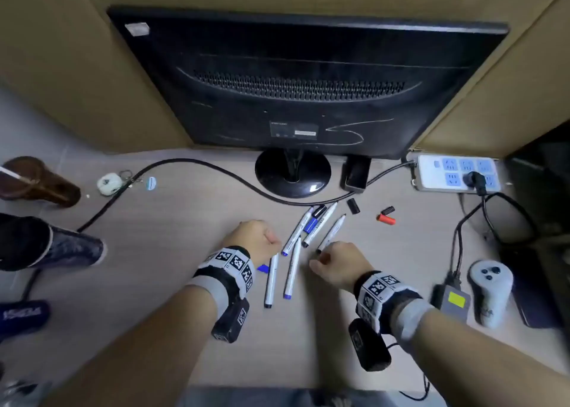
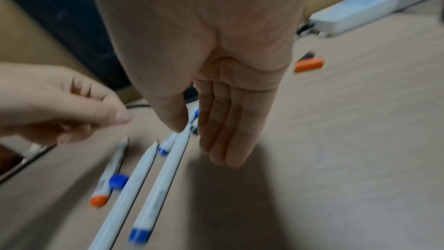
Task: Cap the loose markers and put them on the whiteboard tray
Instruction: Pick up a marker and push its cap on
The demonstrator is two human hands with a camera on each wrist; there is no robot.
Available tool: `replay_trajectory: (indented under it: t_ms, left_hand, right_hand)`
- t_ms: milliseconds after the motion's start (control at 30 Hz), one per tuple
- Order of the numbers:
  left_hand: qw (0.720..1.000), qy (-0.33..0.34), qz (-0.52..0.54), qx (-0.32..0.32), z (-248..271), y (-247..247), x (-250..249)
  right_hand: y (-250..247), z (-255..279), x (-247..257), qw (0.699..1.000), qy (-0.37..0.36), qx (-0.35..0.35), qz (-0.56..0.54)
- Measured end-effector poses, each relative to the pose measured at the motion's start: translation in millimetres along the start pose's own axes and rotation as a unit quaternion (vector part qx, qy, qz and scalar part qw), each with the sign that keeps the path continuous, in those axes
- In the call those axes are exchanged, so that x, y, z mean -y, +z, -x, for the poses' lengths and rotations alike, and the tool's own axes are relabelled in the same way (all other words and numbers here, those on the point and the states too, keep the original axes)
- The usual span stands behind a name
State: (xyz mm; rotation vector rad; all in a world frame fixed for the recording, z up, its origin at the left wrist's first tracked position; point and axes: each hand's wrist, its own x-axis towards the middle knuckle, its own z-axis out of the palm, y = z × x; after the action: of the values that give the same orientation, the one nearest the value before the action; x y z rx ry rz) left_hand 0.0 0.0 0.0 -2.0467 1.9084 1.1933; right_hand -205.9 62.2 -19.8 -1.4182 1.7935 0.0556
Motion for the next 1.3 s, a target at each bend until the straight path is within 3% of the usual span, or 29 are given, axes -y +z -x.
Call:
replay_trajectory:
  t_ms: [233, 433, 667, 867, 1100, 1300]
  left_hand:
    - [1.0, 0.01, 0.006, 0.014, -11, 3, 13]
    - [0.999, 0.042, -0.021, 0.015, -21, 5, -2]
    - [0.993, 0.112, -0.033, -0.011, -44, 19, -37]
    - [0.982, 0.124, -0.143, -0.011, -68, 45, -67]
    - [0.966, 0.121, -0.23, -0.011, -72, 61, -76]
    - [0.978, 0.118, -0.172, -0.017, -58, 53, -77]
  right_hand:
    - [30, -24, 22, 0.998, 0.054, 0.009, -0.018]
    - [22, -21, 15, 0.995, 0.089, 0.039, -0.032]
    - [-10, 4, -28, 0.988, 0.081, 0.013, -0.128]
    - [-31, 17, -70, 0.975, 0.1, -0.042, -0.193]
    - [-35, 27, -90, 0.97, 0.108, -0.046, -0.214]
    - [-40, 29, -96, 0.972, 0.092, -0.045, -0.212]
